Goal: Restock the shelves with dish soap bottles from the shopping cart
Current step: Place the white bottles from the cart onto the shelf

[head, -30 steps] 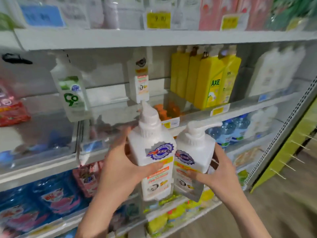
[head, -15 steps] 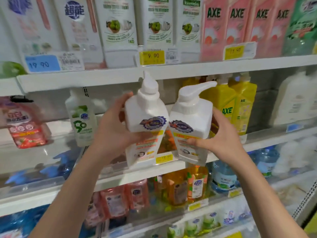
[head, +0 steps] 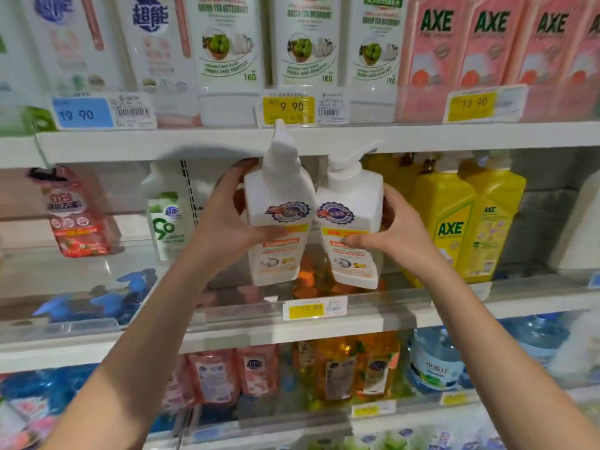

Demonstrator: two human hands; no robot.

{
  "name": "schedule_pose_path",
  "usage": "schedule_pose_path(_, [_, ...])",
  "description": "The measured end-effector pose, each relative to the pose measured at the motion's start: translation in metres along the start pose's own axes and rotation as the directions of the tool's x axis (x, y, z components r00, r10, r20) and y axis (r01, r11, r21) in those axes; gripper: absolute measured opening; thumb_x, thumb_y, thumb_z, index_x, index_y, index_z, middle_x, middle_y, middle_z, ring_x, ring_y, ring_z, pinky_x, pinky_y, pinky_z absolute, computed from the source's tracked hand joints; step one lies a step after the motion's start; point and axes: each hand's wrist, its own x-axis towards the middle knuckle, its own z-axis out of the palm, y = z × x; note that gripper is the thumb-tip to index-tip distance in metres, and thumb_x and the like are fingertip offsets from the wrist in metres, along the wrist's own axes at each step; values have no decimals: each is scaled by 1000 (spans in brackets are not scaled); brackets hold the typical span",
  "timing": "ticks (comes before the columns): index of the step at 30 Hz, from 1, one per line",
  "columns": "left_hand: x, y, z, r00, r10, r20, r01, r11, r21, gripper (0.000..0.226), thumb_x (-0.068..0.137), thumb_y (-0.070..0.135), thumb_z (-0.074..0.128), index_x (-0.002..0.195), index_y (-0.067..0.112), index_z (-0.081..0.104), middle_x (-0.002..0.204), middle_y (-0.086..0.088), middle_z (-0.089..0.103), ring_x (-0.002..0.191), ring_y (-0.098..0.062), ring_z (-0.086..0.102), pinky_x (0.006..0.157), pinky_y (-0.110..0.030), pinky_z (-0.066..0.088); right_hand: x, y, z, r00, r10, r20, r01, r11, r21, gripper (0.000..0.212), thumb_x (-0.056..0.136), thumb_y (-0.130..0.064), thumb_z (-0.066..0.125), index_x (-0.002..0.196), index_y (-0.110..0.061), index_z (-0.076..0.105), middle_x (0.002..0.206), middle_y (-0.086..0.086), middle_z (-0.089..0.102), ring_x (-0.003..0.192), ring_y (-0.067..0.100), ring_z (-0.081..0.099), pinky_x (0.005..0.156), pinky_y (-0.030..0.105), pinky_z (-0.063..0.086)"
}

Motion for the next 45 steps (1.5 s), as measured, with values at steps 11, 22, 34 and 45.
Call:
schedule_pose_path(11, [-12, -17, -4, 988, 103, 112, -127, 963, 237, 105, 44, 50, 77, 138, 28, 35, 121, 7, 41, 113, -14, 48, 101, -32, 41, 8, 26, 26, 992, 85, 96, -93, 993, 76, 79, 57, -18, 89, 124, -30, 47, 115, -17, 59, 107, 9, 59, 89, 34, 50])
schedule_pose_path(22, [23, -56, 1, 980, -192, 49, 194, 980, -49, 86, 59, 5, 87, 128, 31, 42, 106, 12, 60, 97, -13, 64, 82, -42, 56, 32, 47, 22, 965, 150, 216, -202, 949, 241, 71, 65, -5, 81, 128, -16, 50, 116, 2, 68, 103, 19, 67, 91, 45, 53])
schedule_pose_path(34, [59, -84, 29, 952, -230, 200, 279, 922, -270, 85, 59, 16, 85, 132, 21, 43, 121, -5, 59, 106, -19, 62, 84, -33, 54, 52, 56, 33, 918, 222, 330, -324, 897, 299, 66, 72, -15, 72, 133, -12, 46, 120, 10, 66, 109, 26, 64, 93, 43, 51])
schedule_pose_path(45, [14, -89, 58, 929, -369, 27, 368, 929, 39, 48, 80, 20, 74, 124, 21, 55, 111, 9, 60, 93, -8, 56, 78, -23, 43, 11, 61, 58, 956, 268, 122, -270, 963, -1, 56, 83, -19, 72, 132, -24, 46, 112, -16, 61, 100, 1, 57, 89, 29, 47])
